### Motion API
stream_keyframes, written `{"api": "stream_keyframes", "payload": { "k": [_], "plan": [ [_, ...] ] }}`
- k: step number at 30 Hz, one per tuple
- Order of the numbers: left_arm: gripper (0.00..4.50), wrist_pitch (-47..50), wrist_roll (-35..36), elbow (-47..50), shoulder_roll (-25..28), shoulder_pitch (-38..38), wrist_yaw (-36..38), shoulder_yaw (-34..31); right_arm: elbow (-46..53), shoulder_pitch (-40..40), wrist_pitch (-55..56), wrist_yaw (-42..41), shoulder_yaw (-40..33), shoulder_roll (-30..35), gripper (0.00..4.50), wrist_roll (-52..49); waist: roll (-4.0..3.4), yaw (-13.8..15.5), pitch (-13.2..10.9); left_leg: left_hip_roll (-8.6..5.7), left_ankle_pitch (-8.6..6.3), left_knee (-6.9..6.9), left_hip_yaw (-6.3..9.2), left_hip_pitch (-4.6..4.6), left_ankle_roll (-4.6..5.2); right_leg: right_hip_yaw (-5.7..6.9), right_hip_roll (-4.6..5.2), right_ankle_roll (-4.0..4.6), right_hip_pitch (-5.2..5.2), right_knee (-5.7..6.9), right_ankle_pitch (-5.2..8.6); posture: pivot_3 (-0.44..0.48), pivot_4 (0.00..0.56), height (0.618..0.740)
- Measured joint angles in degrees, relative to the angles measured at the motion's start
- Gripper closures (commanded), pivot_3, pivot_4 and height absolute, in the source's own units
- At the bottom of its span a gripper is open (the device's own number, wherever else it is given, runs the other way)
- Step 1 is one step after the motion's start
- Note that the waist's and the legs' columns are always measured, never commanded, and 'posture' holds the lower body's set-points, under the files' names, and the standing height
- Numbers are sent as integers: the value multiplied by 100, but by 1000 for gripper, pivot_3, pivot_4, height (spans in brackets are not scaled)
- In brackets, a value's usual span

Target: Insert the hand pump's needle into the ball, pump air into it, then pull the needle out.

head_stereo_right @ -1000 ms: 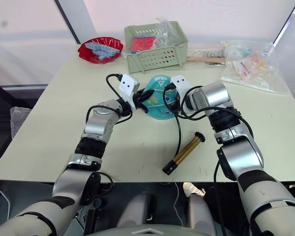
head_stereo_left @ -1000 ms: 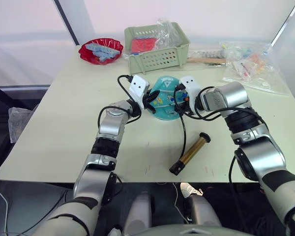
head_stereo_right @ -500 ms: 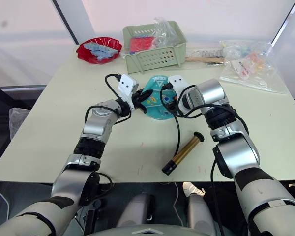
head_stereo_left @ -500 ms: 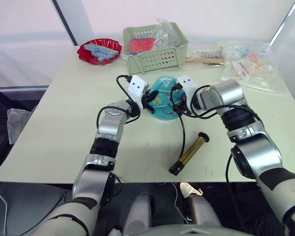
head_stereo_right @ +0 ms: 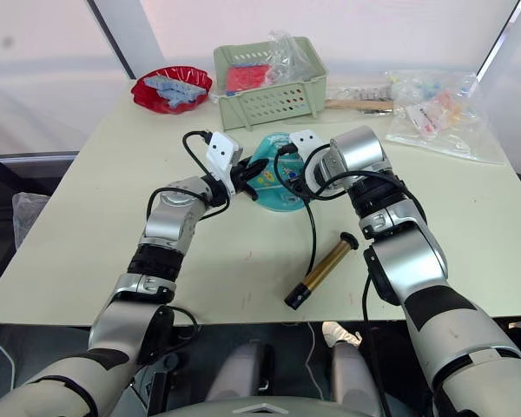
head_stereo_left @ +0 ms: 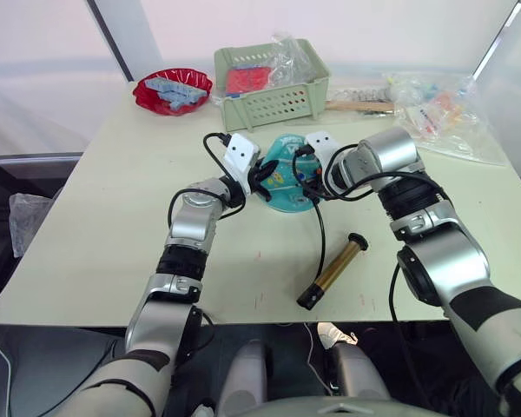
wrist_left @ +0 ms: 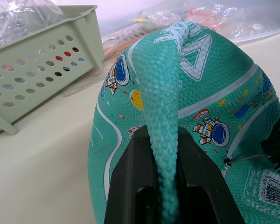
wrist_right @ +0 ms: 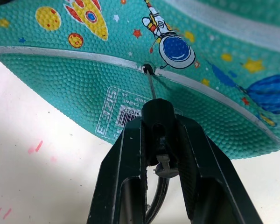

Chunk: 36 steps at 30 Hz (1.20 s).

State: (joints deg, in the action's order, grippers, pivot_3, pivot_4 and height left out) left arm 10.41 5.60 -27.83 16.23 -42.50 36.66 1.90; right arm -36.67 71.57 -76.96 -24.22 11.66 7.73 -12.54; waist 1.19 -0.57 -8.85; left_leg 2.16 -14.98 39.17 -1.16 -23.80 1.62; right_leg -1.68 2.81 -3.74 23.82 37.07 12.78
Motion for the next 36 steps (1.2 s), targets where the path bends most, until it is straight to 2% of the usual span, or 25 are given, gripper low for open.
{"api": "stream_keyframes", "payload": {
  "k": [9, 21, 29, 36],
  "plan": [
    [4465, 0, -41, 50, 13, 35, 0, -2, -478, 331, -42, 287, -293, -283, 4139, 141, -1, -14, 0, 0, 0, -4, 1, 0, 0, 2, 0, 0, 0, -3, 0, 0, 150, 736],
    [4465, 1, -96, 91, 12, 58, 0, -5, -1153, 748, -16, 232, -324, -566, 4139, 333, -2, -24, 0, 0, 0, -6, 2, 1, 0, 2, 1, 1, 0, -3, 0, 0, 150, 736],
    [4465, 27, -129, 94, 26, 95, -2, -75, -1753, 823, 612, 91, -399, -723, 4139, 538, -6, -79, 10, 2, 0, -7, 4, 18, 0, 2, -1, 4, -13, -2, -2, 0, 150, 736],
    [4465, 38, -206, 97, 46, 158, -5, -195, -2398, 927, 1191, 271, -997, -875, 4139, 556, -14, -179, 36, 3, 0, -10, 7, 30, -1, 4, -2, 5, -24, -2, -2, 0, 150, 736]
  ]
}}
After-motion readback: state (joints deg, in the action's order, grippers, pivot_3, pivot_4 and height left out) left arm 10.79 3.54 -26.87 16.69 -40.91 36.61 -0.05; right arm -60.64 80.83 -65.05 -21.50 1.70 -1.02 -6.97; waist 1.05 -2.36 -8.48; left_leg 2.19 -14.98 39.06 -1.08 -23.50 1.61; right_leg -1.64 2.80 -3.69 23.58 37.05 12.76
